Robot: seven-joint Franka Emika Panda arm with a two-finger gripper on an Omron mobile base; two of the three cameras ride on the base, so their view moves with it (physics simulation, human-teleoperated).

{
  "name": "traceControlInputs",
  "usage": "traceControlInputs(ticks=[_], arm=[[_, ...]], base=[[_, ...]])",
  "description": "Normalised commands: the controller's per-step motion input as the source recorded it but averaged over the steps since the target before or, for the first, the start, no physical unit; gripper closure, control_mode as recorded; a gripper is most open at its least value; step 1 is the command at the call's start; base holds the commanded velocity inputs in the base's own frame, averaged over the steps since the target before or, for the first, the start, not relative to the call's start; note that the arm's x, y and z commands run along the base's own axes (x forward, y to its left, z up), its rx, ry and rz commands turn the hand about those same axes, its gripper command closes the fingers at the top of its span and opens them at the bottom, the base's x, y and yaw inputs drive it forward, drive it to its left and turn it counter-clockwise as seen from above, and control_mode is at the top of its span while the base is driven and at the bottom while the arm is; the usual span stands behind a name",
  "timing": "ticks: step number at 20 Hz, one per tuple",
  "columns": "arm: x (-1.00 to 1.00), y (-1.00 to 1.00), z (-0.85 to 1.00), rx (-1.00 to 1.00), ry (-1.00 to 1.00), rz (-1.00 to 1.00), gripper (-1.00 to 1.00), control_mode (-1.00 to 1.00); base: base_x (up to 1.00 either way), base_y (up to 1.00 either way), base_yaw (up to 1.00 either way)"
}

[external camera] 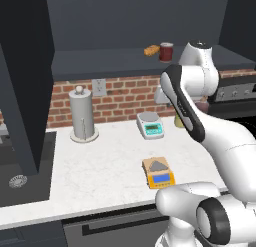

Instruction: Pick the canned food and place it on the digital scale for weighing, and close the cabinet.

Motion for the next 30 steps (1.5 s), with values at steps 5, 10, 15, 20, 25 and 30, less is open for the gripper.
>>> traceControlInputs(ticks=[5,10,15,20,25,30], arm=[[-0.27,0.00,0.00,0.00,-0.08,0.00,-1.00,-1.00],[-0.67,0.00,0.00,-0.05,-0.52,-0.01,-1.00,-1.00],[-0.31,0.00,0.20,-0.03,-0.65,-0.01,-1.00,-1.00],[0.47,0.00,0.63,0.00,-0.41,0.00,-1.00,-1.00],[0.86,0.00,0.97,0.02,-0.15,0.00,-1.00,-1.00],[0.81,-0.04,0.84,0.05,-0.01,-0.01,-1.00,-1.00]], base=[[0.00,0.00,0.00],[0.00,0.00,0.00],[0.00,0.00,0.00],[0.00,0.00,0.00],[0.00,0.00,0.00],[0.00,0.00,0.00]])
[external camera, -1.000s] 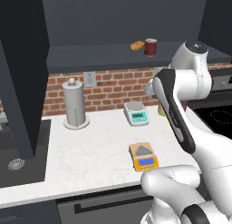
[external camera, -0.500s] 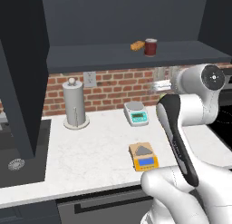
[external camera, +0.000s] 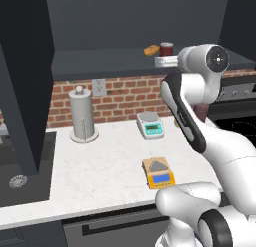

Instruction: Pick the canned food and place it on the digital scale for weighing, and close the cabinet.

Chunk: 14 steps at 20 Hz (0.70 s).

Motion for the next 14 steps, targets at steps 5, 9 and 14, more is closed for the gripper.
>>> traceControlInputs(ticks=[5,9,14], arm=[[0.17,-0.06,0.09,0.01,0.01,-0.08,-1.00,-1.00],[0.00,0.00,0.00,0.00,0.00,-0.03,-1.00,-1.00],[-0.02,0.00,-0.15,0.00,0.03,-0.01,-1.00,-1.00]], base=[[0.00,0.00,0.00],[0.00,0.00,0.00],[0.00,0.00,0.00]])
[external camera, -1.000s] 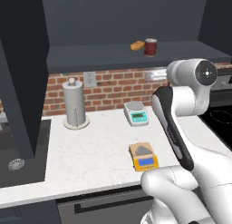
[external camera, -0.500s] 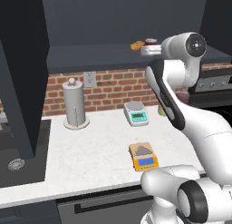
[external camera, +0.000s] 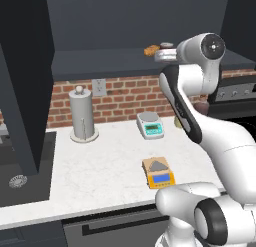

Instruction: Pick the canned food and place it on the digital scale for weighing, and close the cabinet.

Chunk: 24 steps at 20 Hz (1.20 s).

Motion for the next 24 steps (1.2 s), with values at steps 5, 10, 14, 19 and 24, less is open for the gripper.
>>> traceControlInputs(ticks=[5,10,14,19,24], arm=[[0.00,0.00,-0.19,0.00,0.03,0.00,-1.00,-1.00],[0.00,0.00,-0.13,0.00,0.00,0.00,-1.00,-1.00],[0.12,0.00,-0.04,0.00,0.00,0.00,-1.00,-1.00],[0.33,0.00,0.00,0.00,0.00,0.00,-1.00,-1.00],[0.36,0.00,0.13,0.00,0.00,0.00,-1.00,-1.00]], base=[[0.00,0.00,0.00],[0.00,0.00,0.00],[0.00,0.00,0.00],[0.00,0.00,0.00],[0.00,0.00,0.00]])
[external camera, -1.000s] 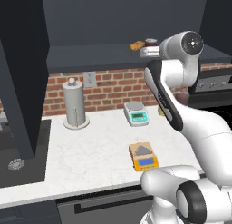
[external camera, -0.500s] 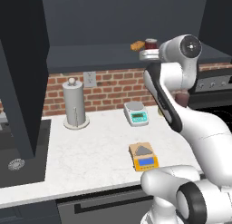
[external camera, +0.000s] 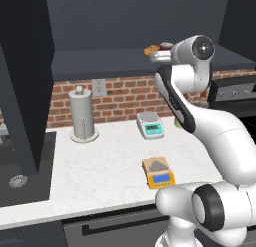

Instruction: Pick the canned food and place it on the digital scale for weighing, and close the cabinet.

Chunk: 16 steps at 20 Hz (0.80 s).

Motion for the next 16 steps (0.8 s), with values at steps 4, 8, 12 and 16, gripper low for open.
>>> traceControlInputs(ticks=[4,8,12,16], arm=[[0.38,0.00,0.11,0.00,0.00,0.00,-1.00,-1.00],[0.35,-0.15,-0.04,0.00,0.00,0.00,-1.00,-1.00],[0.33,-0.07,-0.03,0.00,0.00,0.00,-1.00,-1.00],[0.33,-0.11,-0.10,0.00,0.00,0.00,-1.00,-1.00]], base=[[0.00,0.00,0.00],[0.00,0.00,0.00],[0.00,0.00,0.00],[0.00,0.00,0.00]])
